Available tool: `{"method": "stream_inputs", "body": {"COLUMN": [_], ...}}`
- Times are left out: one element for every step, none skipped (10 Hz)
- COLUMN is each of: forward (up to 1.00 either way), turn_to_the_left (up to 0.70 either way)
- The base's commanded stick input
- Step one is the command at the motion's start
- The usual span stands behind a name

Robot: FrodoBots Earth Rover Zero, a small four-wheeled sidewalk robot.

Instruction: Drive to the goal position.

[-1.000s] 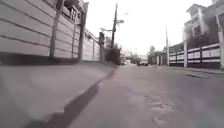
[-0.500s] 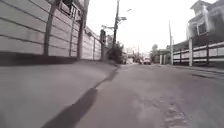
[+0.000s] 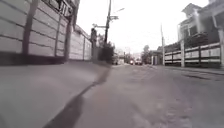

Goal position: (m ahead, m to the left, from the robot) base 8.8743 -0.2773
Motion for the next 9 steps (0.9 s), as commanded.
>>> {"method": "stream_inputs", "body": {"forward": [1.00,1.00,1.00,1.00,1.00,1.00,1.00,1.00,1.00], "turn_to_the_left": [-0.05,0.00,0.00,0.00,0.00,0.00,0.00,0.00,0.00]}}
